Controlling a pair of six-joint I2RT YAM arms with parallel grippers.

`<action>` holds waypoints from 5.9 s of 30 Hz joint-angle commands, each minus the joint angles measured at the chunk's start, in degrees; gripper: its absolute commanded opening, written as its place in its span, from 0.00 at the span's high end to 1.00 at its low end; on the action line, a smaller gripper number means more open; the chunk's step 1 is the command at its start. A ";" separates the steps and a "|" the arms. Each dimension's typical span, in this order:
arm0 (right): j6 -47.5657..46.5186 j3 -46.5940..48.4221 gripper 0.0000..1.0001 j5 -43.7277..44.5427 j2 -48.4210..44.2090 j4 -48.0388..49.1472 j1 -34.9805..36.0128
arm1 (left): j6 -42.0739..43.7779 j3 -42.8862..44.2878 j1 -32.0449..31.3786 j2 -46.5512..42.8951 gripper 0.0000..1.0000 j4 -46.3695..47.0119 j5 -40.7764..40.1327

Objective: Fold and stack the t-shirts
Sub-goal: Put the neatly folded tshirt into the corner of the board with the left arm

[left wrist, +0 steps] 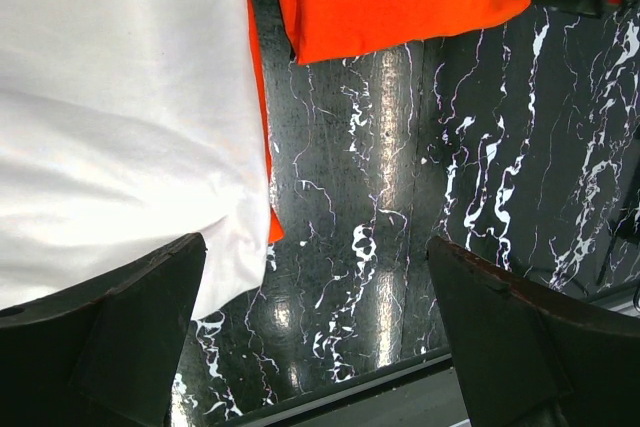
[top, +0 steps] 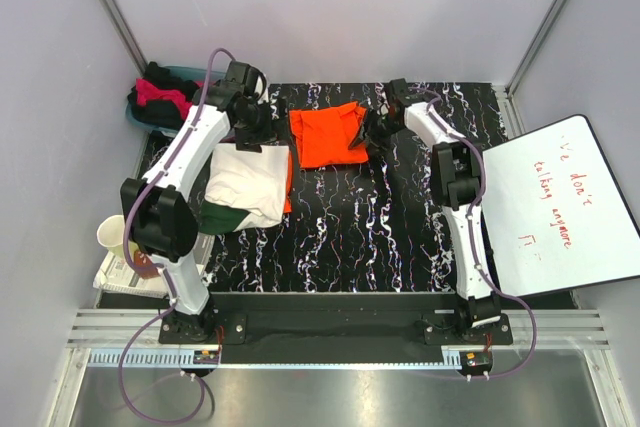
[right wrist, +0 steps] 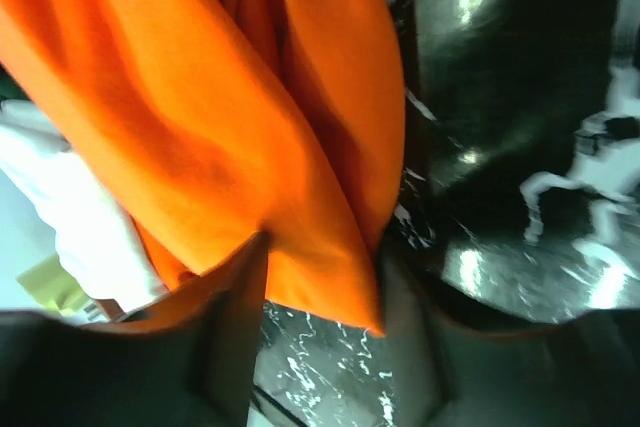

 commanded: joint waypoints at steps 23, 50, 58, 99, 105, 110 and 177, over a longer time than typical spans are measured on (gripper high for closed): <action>-18.15 -9.57 0.98 24.35 -12.57 -22.63 -0.55 | 0.27 -0.51 1.60 0.76 0.01 0.77 5.26; -17.88 13.31 0.00 34.57 -12.02 -20.97 -0.55 | -1.58 11.45 -4.65 17.46 0.01 6.31 17.48; -16.04 14.35 1.00 23.76 -10.73 -18.94 2.42 | -0.35 7.59 -4.65 15.44 0.01 6.39 15.90; -17.62 -16.84 1.00 24.10 -17.38 -21.50 16.24 | 1.23 6.44 -2.53 17.55 0.01 6.92 19.67; -14.63 -13.60 1.00 24.29 -23.89 -18.25 16.24 | 0.36 0.82 -2.97 17.11 0.01 10.87 23.27; -14.63 -12.45 1.00 24.98 -22.50 -18.07 16.24 | -3.41 -8.49 -3.76 15.79 0.02 18.86 28.01; -18.50 -17.02 0.00 31.76 -23.63 -16.75 10.43 | 6.68 5.99 -0.87 6.04 1.00 -11.36 3.33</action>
